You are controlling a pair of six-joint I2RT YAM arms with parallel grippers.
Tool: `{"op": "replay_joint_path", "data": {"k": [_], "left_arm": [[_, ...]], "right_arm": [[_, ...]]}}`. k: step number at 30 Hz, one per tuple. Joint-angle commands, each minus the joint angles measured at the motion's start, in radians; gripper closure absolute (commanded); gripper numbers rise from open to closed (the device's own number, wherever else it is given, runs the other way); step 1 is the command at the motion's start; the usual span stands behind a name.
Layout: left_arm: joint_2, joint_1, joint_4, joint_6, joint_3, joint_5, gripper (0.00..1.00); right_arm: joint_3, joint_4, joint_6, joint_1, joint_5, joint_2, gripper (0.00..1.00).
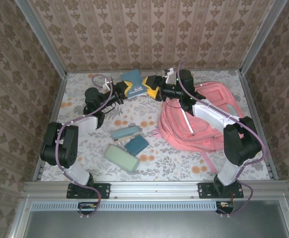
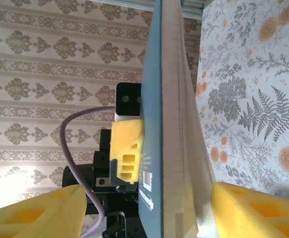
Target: Pack the student bag
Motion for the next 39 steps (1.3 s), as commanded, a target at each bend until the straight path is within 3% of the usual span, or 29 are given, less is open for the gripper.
{"op": "replay_joint_path", "data": {"k": [1, 11, 19, 29, 32, 34, 39], "left_arm": [[-0.003, -0.006, 0.076, 0.006, 0.015, 0.001, 0.91], [-0.003, -0.002, 0.048, 0.030, 0.007, 0.008, 0.91], [-0.008, 0.011, 0.008, 0.068, -0.005, 0.017, 0.91], [-0.013, 0.025, -0.006, 0.087, -0.020, 0.024, 0.91], [-0.012, 0.025, -0.004, 0.086, -0.019, 0.024, 0.91], [-0.016, 0.025, -0.004, 0.086, -0.019, 0.023, 0.94], [-0.041, 0.024, -0.042, 0.110, -0.036, 0.027, 1.00]], "right_arm": [[0.029, 0.030, 0.016, 0.023, -0.045, 0.020, 0.32], [0.034, 0.057, 0.002, 0.016, -0.063, -0.010, 0.33], [-0.018, 0.206, 0.097, -0.012, -0.084, -0.047, 0.34], [-0.081, 0.223, 0.118, -0.052, -0.087, -0.128, 0.36], [-0.080, 0.143, 0.064, -0.062, -0.083, -0.148, 0.35], [-0.067, -0.009, -0.032, -0.073, -0.061, -0.175, 0.35], [0.023, -0.581, -0.423, -0.103, 0.110, -0.235, 0.35]]}}
